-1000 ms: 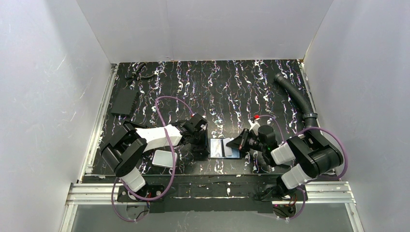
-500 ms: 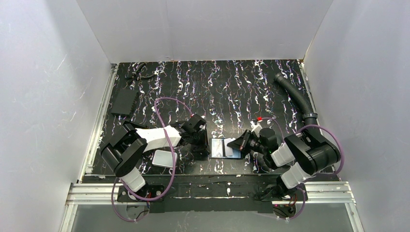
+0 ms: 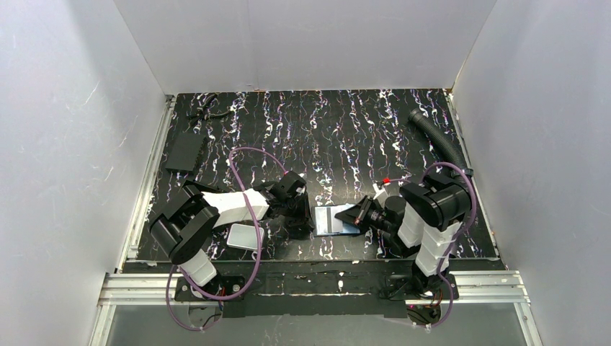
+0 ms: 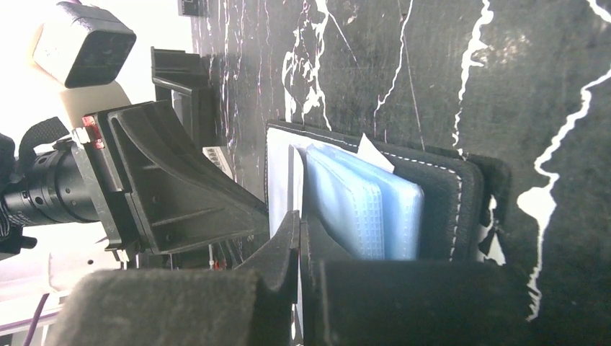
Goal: Put the credit cards into the card holder
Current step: Turn over the card slot in the card holder.
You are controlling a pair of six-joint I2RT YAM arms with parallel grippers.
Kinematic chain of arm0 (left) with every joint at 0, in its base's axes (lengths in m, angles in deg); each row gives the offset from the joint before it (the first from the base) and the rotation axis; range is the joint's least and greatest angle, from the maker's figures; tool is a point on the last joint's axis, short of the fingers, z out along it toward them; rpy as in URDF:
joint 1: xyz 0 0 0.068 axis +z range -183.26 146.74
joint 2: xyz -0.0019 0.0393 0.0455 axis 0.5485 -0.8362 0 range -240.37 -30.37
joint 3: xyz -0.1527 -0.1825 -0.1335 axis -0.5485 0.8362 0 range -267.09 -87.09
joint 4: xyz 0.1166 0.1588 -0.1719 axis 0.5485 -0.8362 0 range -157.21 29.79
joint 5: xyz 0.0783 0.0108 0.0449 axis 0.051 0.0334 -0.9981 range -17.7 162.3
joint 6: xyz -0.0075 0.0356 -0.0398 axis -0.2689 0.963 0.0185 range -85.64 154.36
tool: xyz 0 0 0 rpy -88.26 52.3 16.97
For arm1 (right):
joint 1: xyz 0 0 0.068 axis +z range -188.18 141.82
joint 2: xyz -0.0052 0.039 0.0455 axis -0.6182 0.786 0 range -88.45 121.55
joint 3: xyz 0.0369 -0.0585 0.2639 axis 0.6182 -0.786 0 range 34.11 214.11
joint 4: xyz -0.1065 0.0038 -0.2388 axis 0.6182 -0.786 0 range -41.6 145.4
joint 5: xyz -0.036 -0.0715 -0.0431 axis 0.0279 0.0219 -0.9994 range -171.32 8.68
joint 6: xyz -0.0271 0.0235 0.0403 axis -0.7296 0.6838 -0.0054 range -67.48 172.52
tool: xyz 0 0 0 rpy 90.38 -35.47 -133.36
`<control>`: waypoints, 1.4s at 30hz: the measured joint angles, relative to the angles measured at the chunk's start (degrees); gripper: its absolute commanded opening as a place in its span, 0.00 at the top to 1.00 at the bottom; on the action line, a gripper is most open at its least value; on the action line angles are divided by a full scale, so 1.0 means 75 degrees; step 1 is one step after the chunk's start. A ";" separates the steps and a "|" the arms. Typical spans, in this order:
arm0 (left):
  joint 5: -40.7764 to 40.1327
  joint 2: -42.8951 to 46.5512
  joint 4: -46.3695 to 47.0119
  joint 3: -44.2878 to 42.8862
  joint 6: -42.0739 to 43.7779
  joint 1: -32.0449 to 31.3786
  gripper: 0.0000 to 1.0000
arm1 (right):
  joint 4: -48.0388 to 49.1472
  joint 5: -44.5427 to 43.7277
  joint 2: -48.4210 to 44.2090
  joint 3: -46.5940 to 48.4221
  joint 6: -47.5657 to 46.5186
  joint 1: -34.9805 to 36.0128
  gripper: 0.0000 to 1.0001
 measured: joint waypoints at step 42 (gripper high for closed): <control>0.0664 -0.0667 0.0551 -0.0382 -0.0201 -0.0152 0.92 | -1.2249 -0.2512 -0.4199 0.3791 -0.5182 0.1265 0.31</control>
